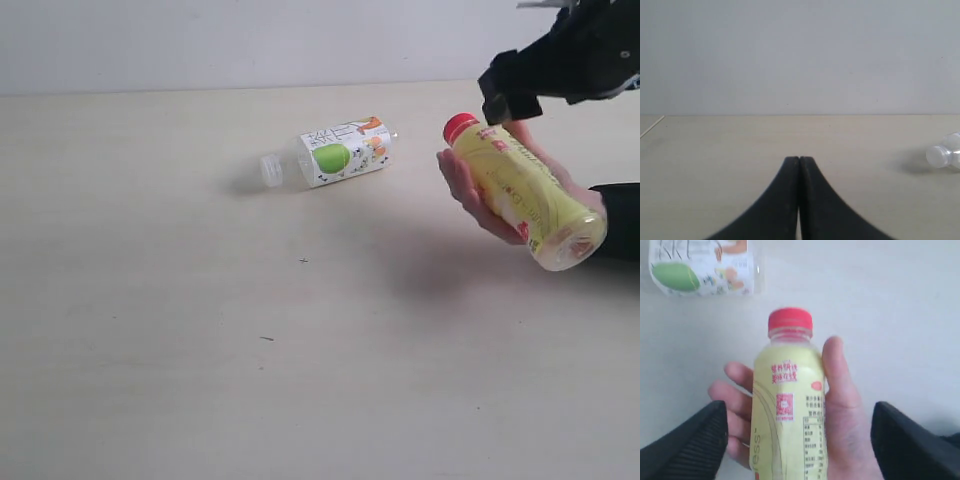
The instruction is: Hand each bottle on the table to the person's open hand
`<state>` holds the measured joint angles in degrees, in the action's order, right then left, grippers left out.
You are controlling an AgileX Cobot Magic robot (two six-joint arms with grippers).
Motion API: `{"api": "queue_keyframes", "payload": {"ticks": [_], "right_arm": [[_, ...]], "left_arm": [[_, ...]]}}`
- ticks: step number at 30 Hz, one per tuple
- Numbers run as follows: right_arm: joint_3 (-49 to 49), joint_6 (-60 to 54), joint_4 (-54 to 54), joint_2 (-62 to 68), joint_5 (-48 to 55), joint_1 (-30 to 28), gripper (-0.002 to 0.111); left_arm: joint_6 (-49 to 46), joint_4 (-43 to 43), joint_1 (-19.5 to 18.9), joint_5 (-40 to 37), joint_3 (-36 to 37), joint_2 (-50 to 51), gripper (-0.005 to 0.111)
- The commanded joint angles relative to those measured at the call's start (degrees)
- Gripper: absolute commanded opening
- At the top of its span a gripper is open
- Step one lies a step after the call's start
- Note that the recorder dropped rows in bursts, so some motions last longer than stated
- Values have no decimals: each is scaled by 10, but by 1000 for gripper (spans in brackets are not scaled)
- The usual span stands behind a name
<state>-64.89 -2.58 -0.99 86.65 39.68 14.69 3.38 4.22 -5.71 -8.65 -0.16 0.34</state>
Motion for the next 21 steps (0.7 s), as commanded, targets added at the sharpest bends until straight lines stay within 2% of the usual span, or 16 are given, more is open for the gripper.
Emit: {"api": "queue_keyframes", "payload": {"ticks": [1, 4, 5, 16, 21], "right_arm": [[46, -23, 20, -77, -118, -2, 49], [114, -22, 44, -133, -245, -2, 11], [138, -22, 54, -148, -275, -1, 2], [336, -4, 59, -290, -505, -1, 0], [377, 73, -29, -337, -554, -1, 0]], "left_arm": [[1, 1, 2, 2, 2, -3, 2], [1, 1, 2, 2, 2, -3, 2], [1, 1, 2, 2, 2, -3, 2], [1, 1, 2, 2, 2, -3, 2], [1, 1, 2, 2, 2, -3, 2]]}}
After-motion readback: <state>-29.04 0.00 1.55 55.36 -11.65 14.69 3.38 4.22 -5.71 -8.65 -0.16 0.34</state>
